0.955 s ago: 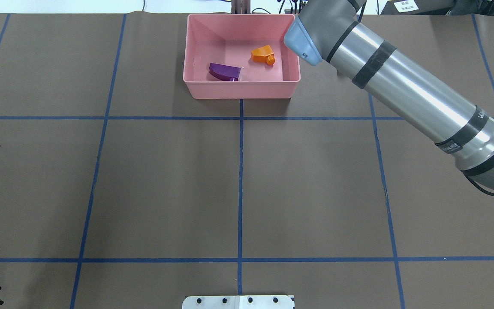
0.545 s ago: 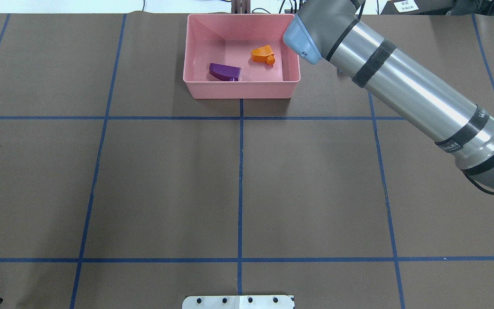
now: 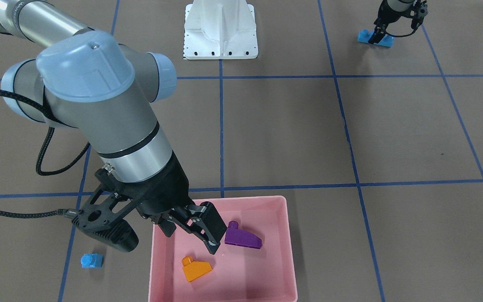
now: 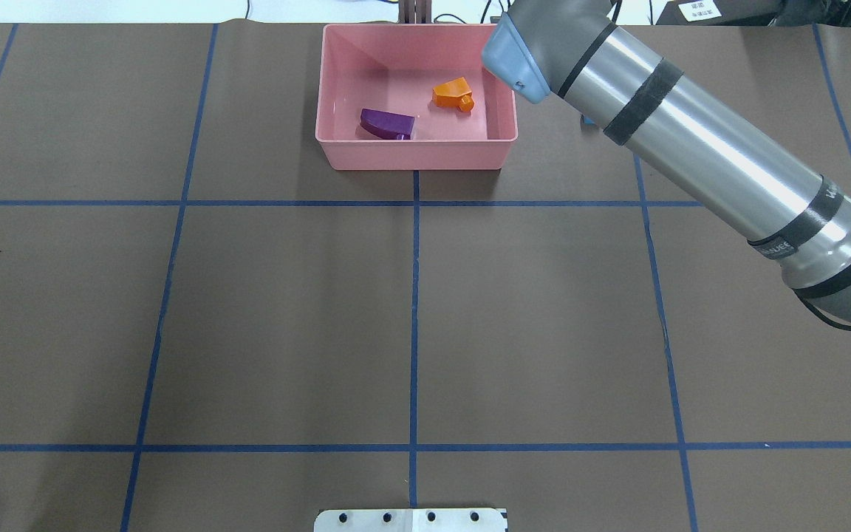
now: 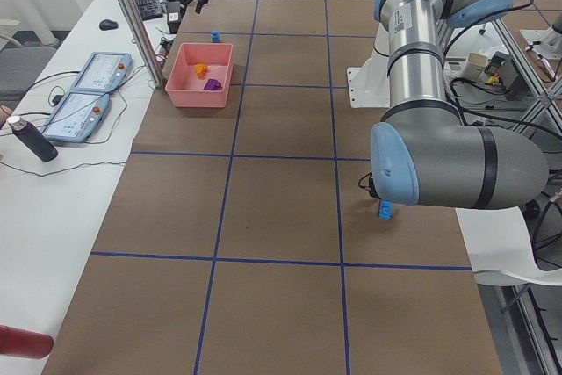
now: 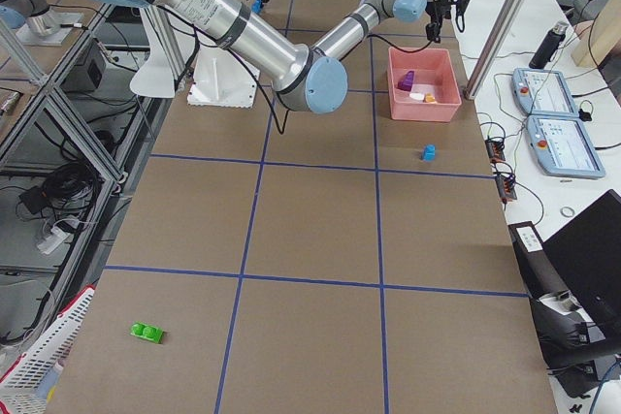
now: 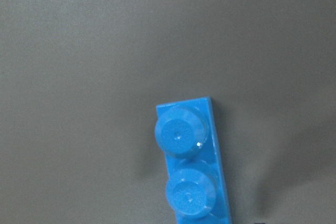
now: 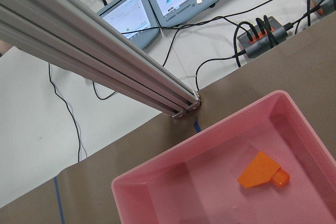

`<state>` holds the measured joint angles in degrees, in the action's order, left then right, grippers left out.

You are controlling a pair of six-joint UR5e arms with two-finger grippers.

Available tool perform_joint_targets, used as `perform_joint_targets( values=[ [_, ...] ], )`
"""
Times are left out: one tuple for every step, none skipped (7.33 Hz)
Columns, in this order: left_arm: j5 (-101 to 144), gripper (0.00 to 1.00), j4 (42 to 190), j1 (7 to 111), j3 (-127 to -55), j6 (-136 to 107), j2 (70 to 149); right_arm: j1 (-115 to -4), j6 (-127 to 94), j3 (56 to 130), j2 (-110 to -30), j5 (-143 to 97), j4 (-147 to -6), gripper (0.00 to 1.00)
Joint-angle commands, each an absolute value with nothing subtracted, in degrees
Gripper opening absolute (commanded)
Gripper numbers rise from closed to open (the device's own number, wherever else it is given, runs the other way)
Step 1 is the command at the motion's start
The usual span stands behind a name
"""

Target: Put all blocks into box

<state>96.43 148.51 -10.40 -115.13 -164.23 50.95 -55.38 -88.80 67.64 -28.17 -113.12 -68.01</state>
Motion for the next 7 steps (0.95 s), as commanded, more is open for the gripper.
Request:
perform_joint_targets(
  values=[
    [96.2, 0.35, 149.0, -10.9, -114.5, -165.1, 50.6, -59.0, -88.2, 70.2, -30.4, -120.0, -68.1, 1.00],
    [96.2, 0.00, 149.8, -10.7, -114.5, -165.1, 50.6, -61.5, -87.3, 72.5, -32.8, -124.1, -68.2, 1.00],
    [96.3, 0.00, 149.9, -10.5, -114.5, -165.1, 50.6, -63.4, -84.3, 76.0, -37.4, -127.6, -68.1, 1.00],
    [96.3, 0.00, 151.2, -10.2, -114.9, -165.1, 50.4, -64.8, -82.4, 79.5, -41.4, -129.5, -68.1, 0.99],
    [96.4, 0.00, 157.5, -8.7, -115.6, -165.1, 47.3, -66.3, -80.7, 82.4, -45.3, -131.3, -68.1, 1.00],
    [96.9, 0.00, 162.5, -6.1, -116.7, -165.1, 45.3, -67.5, -78.4, 86.2, -50.0, -132.9, -68.4, 1.00],
    [97.9, 0.00, 162.7, -4.0, -118.5, -164.7, 45.7, -68.6, -76.8, 89.9, -54.5, -133.5, -68.6, 1.00]
  ],
)
